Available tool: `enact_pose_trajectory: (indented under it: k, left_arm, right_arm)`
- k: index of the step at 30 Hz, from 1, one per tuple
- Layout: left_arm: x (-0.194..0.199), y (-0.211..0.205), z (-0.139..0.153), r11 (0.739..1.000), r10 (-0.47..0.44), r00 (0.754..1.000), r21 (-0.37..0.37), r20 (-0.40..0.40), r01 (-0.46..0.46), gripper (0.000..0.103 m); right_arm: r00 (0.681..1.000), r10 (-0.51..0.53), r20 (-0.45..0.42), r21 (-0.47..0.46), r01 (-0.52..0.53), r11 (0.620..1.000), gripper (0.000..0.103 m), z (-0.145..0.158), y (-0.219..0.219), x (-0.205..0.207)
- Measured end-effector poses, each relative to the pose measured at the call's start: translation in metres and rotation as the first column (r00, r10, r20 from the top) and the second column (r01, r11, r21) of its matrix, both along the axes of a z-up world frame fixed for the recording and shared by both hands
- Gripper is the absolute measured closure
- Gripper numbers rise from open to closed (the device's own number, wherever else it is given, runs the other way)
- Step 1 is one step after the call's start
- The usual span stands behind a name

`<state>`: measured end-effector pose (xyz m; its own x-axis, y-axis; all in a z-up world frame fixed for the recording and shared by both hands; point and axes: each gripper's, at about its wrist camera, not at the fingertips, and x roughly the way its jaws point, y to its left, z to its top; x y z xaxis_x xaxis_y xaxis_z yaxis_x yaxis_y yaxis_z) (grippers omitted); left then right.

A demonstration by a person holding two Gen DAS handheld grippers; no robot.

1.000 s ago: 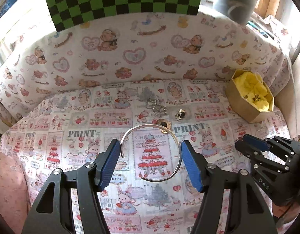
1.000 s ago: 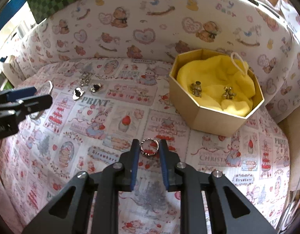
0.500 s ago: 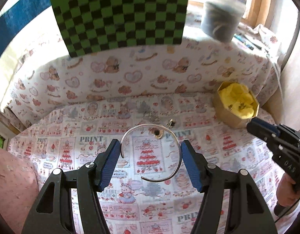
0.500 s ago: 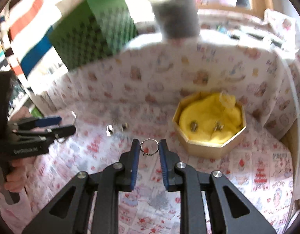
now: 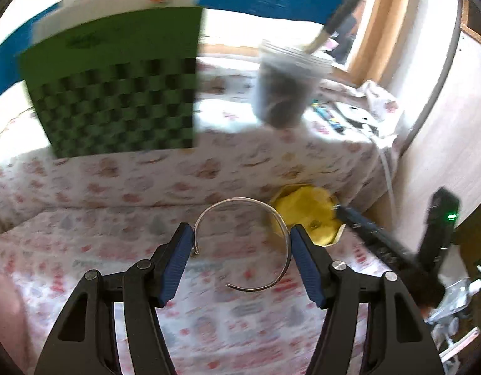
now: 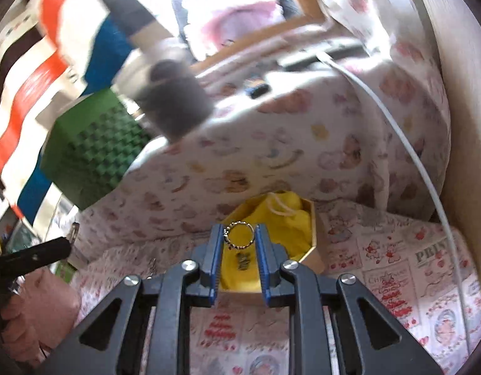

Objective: Organize jewelry
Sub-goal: 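Carry the bangle and ring over the gold box and release both, then move the left gripper to a dark stud earring and grasp it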

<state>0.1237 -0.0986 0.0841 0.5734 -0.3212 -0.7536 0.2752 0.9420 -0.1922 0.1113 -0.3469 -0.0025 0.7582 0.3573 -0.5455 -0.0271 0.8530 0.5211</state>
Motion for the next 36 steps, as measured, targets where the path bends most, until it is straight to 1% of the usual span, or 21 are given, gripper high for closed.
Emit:
enact_pose_trajectory:
  k: [1,2,4,5,6,9,10,11,12,14,17,20,21,24,27,29,31,34,36]
  left_arm:
    - [0.005,-0.008,-0.003,1.000,-0.016,1.000,-0.012,-0.008,0.015,0.040]
    - [0.010,-0.015,-0.006,0.999,-0.028,1.000,-0.020,-0.015,0.027,0.040]
    - [0.019,-0.029,-0.013,0.999,-0.040,0.999,-0.035,-0.023,0.039,0.040]
    - [0.024,-0.035,-0.017,0.998,-0.043,0.999,-0.046,-0.031,0.041,0.040]
    - [0.028,-0.040,-0.021,0.997,-0.042,0.998,-0.064,-0.040,0.039,0.040]
    - [0.043,-0.053,-0.038,0.989,-0.044,0.995,-0.146,-0.095,0.030,0.040]
    - [0.048,-0.060,-0.044,0.986,-0.051,0.992,-0.162,-0.115,0.032,0.040]
    - [0.052,-0.067,-0.049,0.986,-0.053,0.990,-0.161,-0.128,0.032,0.040]
    - [0.057,-0.075,-0.054,0.989,-0.047,0.990,-0.142,-0.136,0.028,0.040]
    - [0.063,-0.089,-0.063,0.995,-0.036,0.989,-0.099,-0.140,0.022,0.040]
    - [0.073,-0.105,-0.076,0.996,-0.051,0.985,-0.087,-0.164,0.037,0.040]
    - [0.078,-0.113,-0.085,0.996,-0.055,0.984,-0.080,-0.168,0.042,0.039]
    - [0.078,-0.115,-0.086,0.996,-0.054,0.985,-0.073,-0.163,0.042,0.034]
    - [0.072,-0.115,-0.081,0.997,-0.064,0.992,-0.056,-0.109,0.058,0.026]
    - [0.065,-0.103,-0.068,0.998,-0.053,0.997,-0.047,-0.059,0.050,0.021]
    - [0.057,-0.091,-0.056,0.999,-0.034,0.999,-0.035,-0.024,0.033,0.021]
    - [0.045,-0.077,-0.041,1.000,-0.016,0.999,-0.016,0.033,0.016,0.019]
    - [0.023,-0.055,-0.018,1.000,0.025,0.991,0.014,0.135,-0.027,0.012]
    - [0.010,-0.040,-0.006,0.997,0.065,0.977,0.033,0.202,-0.073,0.008]
  right_arm:
    - [1.000,-0.002,0.001,0.019,0.002,1.000,0.083,-0.003,-0.003,0.001]
    - [1.000,-0.025,-0.004,0.038,0.025,0.999,0.082,-0.006,-0.008,0.002]
    - [0.999,-0.050,-0.018,0.059,0.051,0.997,0.080,-0.008,-0.017,0.001]
    - [0.998,-0.059,-0.017,0.085,0.060,0.995,0.079,-0.010,-0.022,0.000]
    - [0.997,-0.072,-0.020,0.108,0.074,0.991,0.078,-0.011,-0.027,-0.003]
    - [0.986,-0.162,-0.043,0.167,0.167,0.972,0.077,-0.014,-0.045,-0.012]
    - [0.981,-0.188,-0.043,0.166,0.192,0.967,0.077,-0.013,-0.051,-0.013]
    - [0.976,-0.213,-0.048,0.147,0.218,0.965,0.077,-0.012,-0.054,-0.014]
    - [0.973,-0.225,-0.042,0.128,0.228,0.965,0.076,-0.012,-0.057,-0.015]
    - [0.972,-0.231,-0.051,0.131,0.236,0.963,0.069,-0.012,-0.060,-0.014]
    - [0.971,-0.230,-0.059,0.135,0.236,0.962,0.068,-0.013,-0.063,-0.014]
    - [0.970,-0.238,-0.055,0.120,0.243,0.963,0.065,-0.012,-0.063,-0.015]
    - [0.969,-0.239,-0.059,0.125,0.244,0.962,0.064,-0.013,-0.064,-0.014]
    - [0.971,-0.229,-0.068,0.154,0.237,0.959,0.060,-0.015,-0.066,-0.013]
    - [0.971,-0.229,-0.066,0.152,0.237,0.960,0.059,-0.014,-0.065,-0.015]
    - [0.974,-0.220,-0.057,0.147,0.226,0.963,0.056,-0.011,-0.062,-0.016]
    - [0.976,-0.212,-0.045,0.140,0.216,0.966,0.055,-0.007,-0.058,-0.017]
    - [0.974,-0.225,-0.012,0.097,0.225,0.970,0.054,0.002,-0.048,-0.023]
    - [0.975,-0.220,0.030,0.053,0.218,0.974,0.054,0.011,-0.039,-0.027]
